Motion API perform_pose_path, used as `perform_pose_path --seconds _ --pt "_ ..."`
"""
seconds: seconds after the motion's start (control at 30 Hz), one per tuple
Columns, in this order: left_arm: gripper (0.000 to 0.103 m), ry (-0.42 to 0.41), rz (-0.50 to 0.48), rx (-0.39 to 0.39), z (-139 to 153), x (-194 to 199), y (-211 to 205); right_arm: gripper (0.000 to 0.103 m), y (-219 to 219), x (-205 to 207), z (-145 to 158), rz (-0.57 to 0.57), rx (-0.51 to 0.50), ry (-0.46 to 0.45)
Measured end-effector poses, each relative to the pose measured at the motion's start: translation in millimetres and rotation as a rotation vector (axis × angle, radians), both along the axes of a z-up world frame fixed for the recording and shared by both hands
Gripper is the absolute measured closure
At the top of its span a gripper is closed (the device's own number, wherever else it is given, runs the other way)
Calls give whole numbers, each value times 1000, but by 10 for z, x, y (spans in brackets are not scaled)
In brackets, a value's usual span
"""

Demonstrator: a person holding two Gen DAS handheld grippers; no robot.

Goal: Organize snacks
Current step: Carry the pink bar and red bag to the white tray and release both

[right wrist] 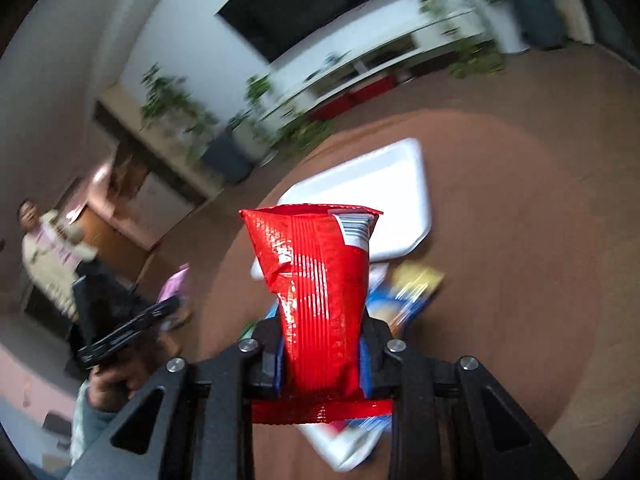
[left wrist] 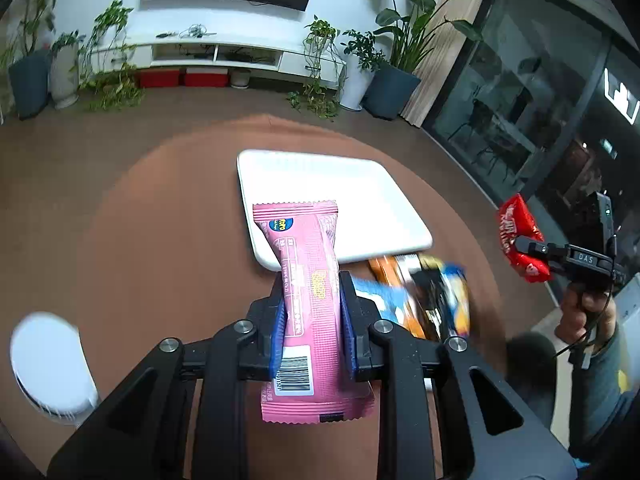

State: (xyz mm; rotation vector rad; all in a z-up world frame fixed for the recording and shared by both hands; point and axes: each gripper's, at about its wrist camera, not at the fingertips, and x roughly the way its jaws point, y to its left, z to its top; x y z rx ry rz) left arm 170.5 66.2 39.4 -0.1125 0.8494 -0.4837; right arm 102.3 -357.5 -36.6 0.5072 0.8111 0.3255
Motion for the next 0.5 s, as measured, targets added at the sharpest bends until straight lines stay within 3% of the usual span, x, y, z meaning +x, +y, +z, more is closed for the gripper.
perform_pose_path --seconds 0.2,0.5 --pt "82 12 -18 51 136 849 -275 74 -72 768 2 -27 -35 36" --pt "82 104 -43 82 -384 1763 -720 74 273 1656 -222 45 -63 102"
